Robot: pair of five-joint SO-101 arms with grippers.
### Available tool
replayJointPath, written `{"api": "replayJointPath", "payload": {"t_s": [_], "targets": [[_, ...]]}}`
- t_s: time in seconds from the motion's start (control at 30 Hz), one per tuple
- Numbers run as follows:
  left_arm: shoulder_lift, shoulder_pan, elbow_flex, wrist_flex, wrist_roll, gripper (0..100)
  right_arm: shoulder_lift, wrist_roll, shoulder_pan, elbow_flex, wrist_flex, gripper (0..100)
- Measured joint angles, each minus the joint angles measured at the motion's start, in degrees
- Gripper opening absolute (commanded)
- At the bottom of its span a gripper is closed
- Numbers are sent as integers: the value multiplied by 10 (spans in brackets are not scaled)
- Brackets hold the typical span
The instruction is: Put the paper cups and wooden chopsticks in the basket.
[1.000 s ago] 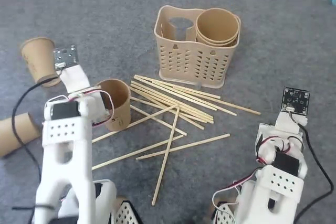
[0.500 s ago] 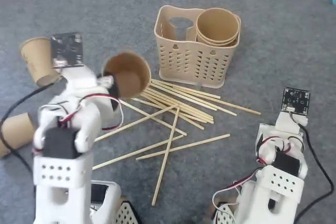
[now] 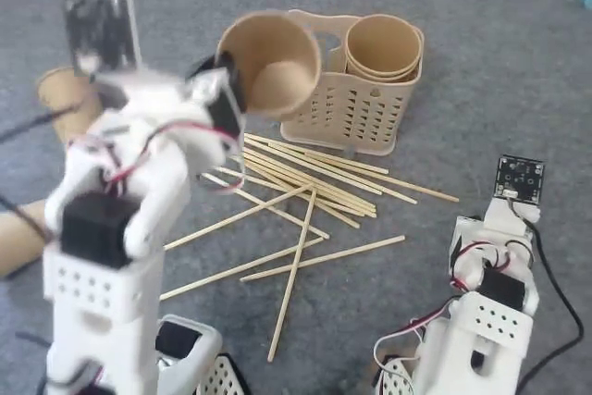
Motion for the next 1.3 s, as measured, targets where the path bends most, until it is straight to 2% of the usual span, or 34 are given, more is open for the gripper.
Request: {"api": "replayJointPath", "payload": {"t_s": [0.17, 0.63, 0.77, 1.07, 1.3], "targets": [[144, 25, -166, 0, 40, 13, 0, 0, 0, 0, -2, 219], [557, 90, -547, 0, 45, 13, 0, 6, -10, 9, -7, 219], [650, 90, -642, 30, 45, 13, 0, 11, -10, 16, -21, 219], [745, 89, -801, 149, 45, 15, 0, 11, -10, 16, -23, 219], [752, 87, -892, 220, 45, 15, 0, 11, -10, 16, -23, 219]]}}
